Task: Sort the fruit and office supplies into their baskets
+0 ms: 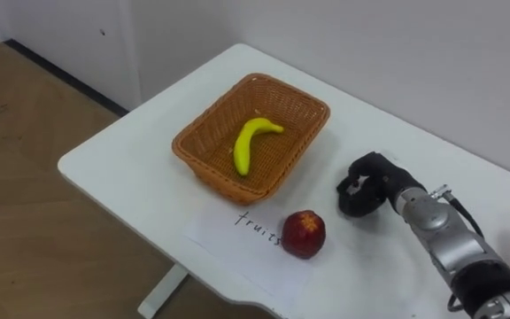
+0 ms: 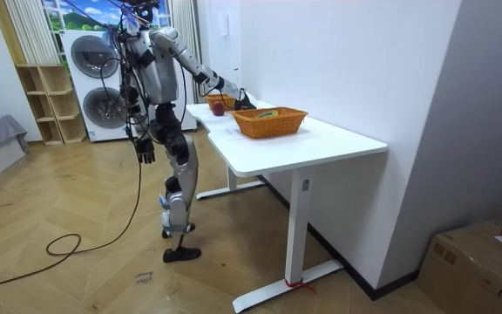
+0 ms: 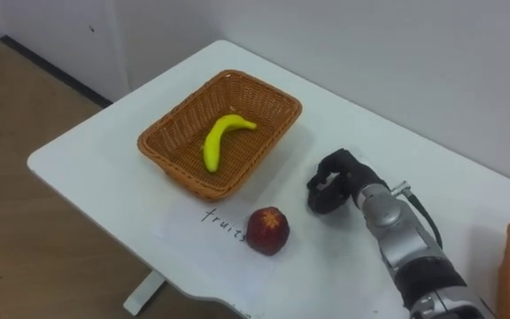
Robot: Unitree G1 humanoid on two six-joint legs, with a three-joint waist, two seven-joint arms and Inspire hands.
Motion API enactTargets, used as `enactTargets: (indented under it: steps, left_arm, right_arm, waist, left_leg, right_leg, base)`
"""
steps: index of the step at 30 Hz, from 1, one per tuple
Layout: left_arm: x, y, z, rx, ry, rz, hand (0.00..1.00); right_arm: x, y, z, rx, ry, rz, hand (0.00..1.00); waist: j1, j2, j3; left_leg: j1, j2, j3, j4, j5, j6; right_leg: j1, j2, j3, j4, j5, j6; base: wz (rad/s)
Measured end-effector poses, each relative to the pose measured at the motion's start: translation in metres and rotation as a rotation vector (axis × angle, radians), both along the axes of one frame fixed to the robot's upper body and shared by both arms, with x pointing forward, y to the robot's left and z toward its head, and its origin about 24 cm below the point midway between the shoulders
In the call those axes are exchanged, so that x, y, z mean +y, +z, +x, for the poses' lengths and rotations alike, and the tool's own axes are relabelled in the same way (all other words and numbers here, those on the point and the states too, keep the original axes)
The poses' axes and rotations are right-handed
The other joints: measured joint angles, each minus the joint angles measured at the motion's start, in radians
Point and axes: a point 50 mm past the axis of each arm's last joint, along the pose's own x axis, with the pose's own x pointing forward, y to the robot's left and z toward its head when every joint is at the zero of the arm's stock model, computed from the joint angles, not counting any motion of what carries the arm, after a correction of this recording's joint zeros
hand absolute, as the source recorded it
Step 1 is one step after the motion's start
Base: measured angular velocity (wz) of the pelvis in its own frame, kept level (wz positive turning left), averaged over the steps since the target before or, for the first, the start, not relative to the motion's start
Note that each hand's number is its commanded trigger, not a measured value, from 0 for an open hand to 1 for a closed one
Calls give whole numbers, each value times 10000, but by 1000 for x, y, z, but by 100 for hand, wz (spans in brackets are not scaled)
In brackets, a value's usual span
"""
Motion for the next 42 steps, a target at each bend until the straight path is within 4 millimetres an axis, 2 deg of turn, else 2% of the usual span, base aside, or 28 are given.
enactTargets:
  steps: [7,13,18,21,24,29,36,39,41,42]
  left_arm:
    - [-4,-1,1,-287,-17,-209,0]
    - [0,0,-8,-152,254,-131,0]
    - [-2,0,-11,-192,677,-245,0]
    - [-6,-1,-15,-170,839,-346,0]
    - [-13,-3,-14,-311,890,-394,0]
    - [-15,-3,-17,-301,1019,-468,0]
    - [-16,-4,-18,-338,1025,-259,0]
    - [-17,-4,-18,-418,1015,-243,0]
    - [-21,-5,-17,-497,1010,-342,0]
    - [-21,-5,-17,-505,1012,-353,0]
  right_arm:
    - [-1,-4,-7,-178,38,269,0]
    - [4,1,-16,-785,243,634,0]
    - [13,5,-25,-1177,496,853,0]
    - [21,7,-27,-1357,627,1067,0]
    - [26,12,-30,-1623,775,1094,0]
    - [40,30,-37,-2677,856,1896,0]
    - [53,44,-42,-3419,463,3283,0]
    - [58,50,-46,-3684,541,3606,0]
    - [62,56,-47,-3917,664,3893,0]
    - [63,57,-47,-3971,671,3969,0]
  waist:
    - [-179,15,-80]
    - [-433,163,-166]
    - [-628,247,-146]
    - [-783,362,-126]
    - [-1040,536,-146]
    - [-1326,685,-153]
    - [-1371,736,-152]
    - [-1382,833,-139]
    - [-1326,981,-207]
    - [-1370,996,-213]
  left_leg:
    - [18,10,67,11,9,12]
    - [32,56,162,1,10,13]
    - [130,125,373,-19,1,12]
    - [195,192,567,-34,-22,4]
    - [179,207,672,-38,-28,10]
    - [198,236,798,-113,-29,12]
    - [305,257,855,-220,-28,12]
    - [283,262,880,-260,-34,18]
    - [188,319,1112,-253,-66,22]
    - [163,324,1117,-248,-64,22]
  right_leg:
    - [3,0,136,2,0,0]
    - [-13,-4,183,6,1,0]
    - [-9,43,477,11,6,-9]
    - [-21,84,679,15,19,-30]
    - [-156,84,769,46,30,-47]
    - [-176,110,969,39,35,-54]
    - [-184,113,1041,30,35,-52]
    - [-219,112,1054,30,36,-52]
    - [-379,137,1207,65,44,-57]
    - [-402,139,1202,63,59,-57]
  base:
    - [-1]
    - [-4]
    - [-11]
    - [-19]
    - [-13]
    - [-8]
    - [-2]
    - [-3]
    - [-22]
    - [-14]
